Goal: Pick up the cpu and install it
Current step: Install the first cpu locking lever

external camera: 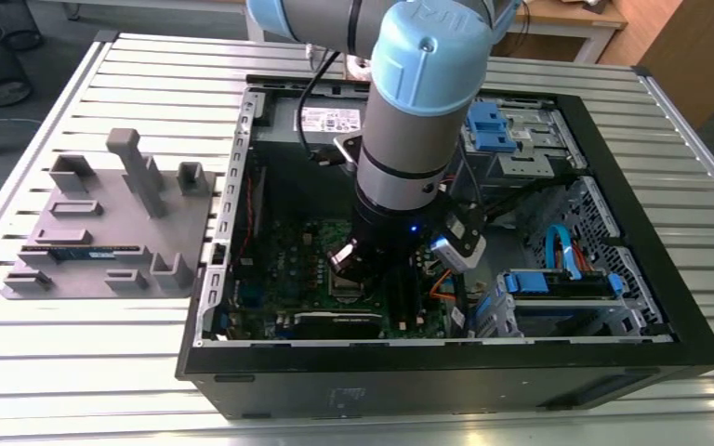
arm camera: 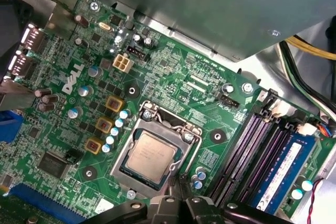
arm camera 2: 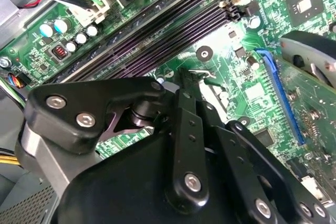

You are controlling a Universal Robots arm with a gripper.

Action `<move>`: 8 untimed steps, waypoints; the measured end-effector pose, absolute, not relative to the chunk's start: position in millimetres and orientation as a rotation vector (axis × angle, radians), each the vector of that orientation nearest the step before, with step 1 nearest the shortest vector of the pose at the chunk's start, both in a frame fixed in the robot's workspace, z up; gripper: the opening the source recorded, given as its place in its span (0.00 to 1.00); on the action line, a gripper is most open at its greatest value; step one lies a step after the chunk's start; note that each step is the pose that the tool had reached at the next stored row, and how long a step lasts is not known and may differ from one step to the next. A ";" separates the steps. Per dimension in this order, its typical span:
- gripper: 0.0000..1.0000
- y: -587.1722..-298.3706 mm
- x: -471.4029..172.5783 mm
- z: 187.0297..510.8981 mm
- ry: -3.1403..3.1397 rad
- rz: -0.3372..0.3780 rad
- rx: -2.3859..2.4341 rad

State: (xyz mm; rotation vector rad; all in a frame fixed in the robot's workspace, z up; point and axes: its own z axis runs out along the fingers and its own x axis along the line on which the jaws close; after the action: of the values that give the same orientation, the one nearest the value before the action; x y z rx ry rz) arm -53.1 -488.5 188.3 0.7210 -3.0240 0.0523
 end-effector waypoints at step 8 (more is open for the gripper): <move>0.11 -491.9 -51.3 186.7 -3.026 0.042 0.721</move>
State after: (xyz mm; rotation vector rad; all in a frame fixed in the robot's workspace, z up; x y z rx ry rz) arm -51.3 -491.9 186.7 0.7213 -3.0259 0.0421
